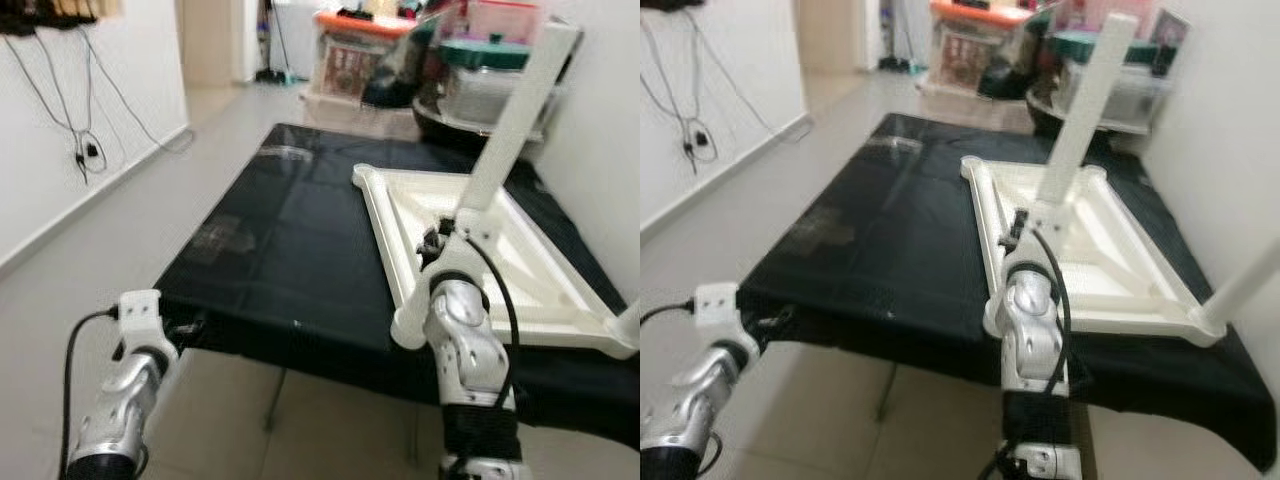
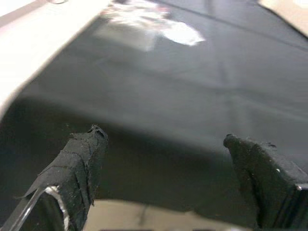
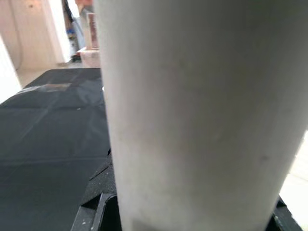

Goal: Building children table

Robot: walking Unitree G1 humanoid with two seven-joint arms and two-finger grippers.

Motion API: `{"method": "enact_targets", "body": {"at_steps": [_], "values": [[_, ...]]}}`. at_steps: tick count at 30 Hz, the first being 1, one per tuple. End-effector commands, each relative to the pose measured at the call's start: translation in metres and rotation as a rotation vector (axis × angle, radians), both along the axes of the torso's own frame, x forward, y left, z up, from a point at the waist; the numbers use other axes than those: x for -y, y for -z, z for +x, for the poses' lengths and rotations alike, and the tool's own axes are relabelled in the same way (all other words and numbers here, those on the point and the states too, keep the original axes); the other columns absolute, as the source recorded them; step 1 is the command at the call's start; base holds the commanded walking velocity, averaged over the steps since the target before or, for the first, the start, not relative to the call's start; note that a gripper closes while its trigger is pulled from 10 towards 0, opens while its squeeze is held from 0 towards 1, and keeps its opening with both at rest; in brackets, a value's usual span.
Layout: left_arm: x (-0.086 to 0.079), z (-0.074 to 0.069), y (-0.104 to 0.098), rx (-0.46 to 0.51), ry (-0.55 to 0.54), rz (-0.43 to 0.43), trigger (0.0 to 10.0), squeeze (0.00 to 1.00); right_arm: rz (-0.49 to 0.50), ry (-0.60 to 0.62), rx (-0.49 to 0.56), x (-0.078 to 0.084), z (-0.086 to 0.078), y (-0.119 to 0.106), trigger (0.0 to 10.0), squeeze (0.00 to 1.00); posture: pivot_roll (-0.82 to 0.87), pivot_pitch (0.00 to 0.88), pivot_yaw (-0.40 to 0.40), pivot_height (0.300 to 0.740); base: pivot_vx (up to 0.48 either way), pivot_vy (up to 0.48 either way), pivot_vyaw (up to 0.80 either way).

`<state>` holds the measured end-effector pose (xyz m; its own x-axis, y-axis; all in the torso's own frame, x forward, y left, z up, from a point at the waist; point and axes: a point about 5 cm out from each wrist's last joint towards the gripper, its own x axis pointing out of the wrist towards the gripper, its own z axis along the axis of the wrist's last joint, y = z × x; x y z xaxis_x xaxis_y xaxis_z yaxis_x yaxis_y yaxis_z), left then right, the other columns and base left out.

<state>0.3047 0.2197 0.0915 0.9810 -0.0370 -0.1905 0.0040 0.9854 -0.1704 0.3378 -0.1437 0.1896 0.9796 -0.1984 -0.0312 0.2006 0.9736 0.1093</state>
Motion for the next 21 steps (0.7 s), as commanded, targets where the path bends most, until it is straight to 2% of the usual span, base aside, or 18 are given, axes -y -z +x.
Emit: {"method": "enact_targets", "body": {"at_steps": [1,2,3,6,7,8,9,10,12,13,18,19,21], "values": [[0.002,-0.001,0.005,-0.027,0.003,0.004,10.0,0.0,0.055,-0.051,-0.062,-0.008,0.002,0.015,10.0,1.0,0.08,0.0,-0.095,0.74,0.0,0.0,0.0],[0.002,-0.001,0.005,-0.027,0.003,0.004,10.0,0.0,0.055,-0.051,-0.062,-0.008,0.002,0.015,10.0,1.0,0.08,0.0,-0.095,0.74,0.0,0.0,0.0],[0.001,0.0,0.004,-0.024,0.0,0.005,10.0,0.0,0.073,-0.16,0.012,-0.008,0.011,0.0,10.0,1.0,0.08,0.0,-0.101,0.74,0.0,0.0,0.0],[0.0,0.0,0.004,-0.023,-0.003,0.005,10.0,0.0,0.078,-0.204,0.034,-0.008,0.013,-0.007,10.0,1.0,0.08,0.0,-0.101,0.74,0.0,0.0,0.0],[-0.001,0.0,0.004,-0.021,-0.006,0.006,10.0,0.0,0.076,-0.319,0.073,-0.006,0.017,-0.016,10.0,0.0,0.08,0.0,-0.103,0.74,0.0,0.0,0.0],[-0.001,0.0,0.004,-0.021,-0.006,0.006,10.0,0.0,0.076,-0.319,0.073,-0.006,0.017,-0.016,10.0,0.0,0.08,0.0,-0.103,0.74,0.0,0.0,0.0],[-0.002,-0.001,0.005,-0.021,-0.009,0.005,10.0,0.0,0.067,-0.481,0.11,-0.005,0.016,-0.025,10.0,0.0,0.08,0.0,-0.103,0.74,0.0,0.0,0.0],[-0.002,-0.001,0.005,-0.021,-0.009,0.005,10.0,0.0,0.067,-0.481,0.11,-0.005,0.016,-0.025,10.0,0.0,0.08,0.0,-0.103,0.74,0.0,0.0,0.0],[-0.001,-0.002,0.006,-0.02,-0.01,0.002,10.0,0.0,0.032,-0.8,0.144,-0.001,0.006,-0.027,10.0,0.0,0.08,0.0,-0.11,0.74,0.0,0.0,0.0],[0.001,-0.001,0.006,-0.018,-0.006,-0.001,10.0,0.0,0.0,-0.892,0.118,0.004,0.005,-0.017,10.0,0.0,0.08,0.0,-0.115,0.74,0.0,0.0,0.0],[0.004,0.0,0.004,-0.007,0.007,-0.006,10.0,0.0,-0.052,-0.975,0.061,0.005,0.004,0.001,10.0,0.0,0.09,0.0,-0.117,0.74,0.0,0.0,0.0],[0.005,0.0,0.003,-0.002,0.012,-0.005,10.0,0.0,-0.065,-0.978,0.051,0.002,0.008,0.005,2.0,0.0,0.09,0.0,-0.118,0.74,0.0,0.0,0.0],[0.005,0.0,0.003,-0.002,0.012,-0.005,10.0,0.0,-0.065,-0.978,0.051,0.002,0.008,0.005,2.0,0.0,0.09,0.0,-0.118,0.74,0.0,0.0,0.0]]}}
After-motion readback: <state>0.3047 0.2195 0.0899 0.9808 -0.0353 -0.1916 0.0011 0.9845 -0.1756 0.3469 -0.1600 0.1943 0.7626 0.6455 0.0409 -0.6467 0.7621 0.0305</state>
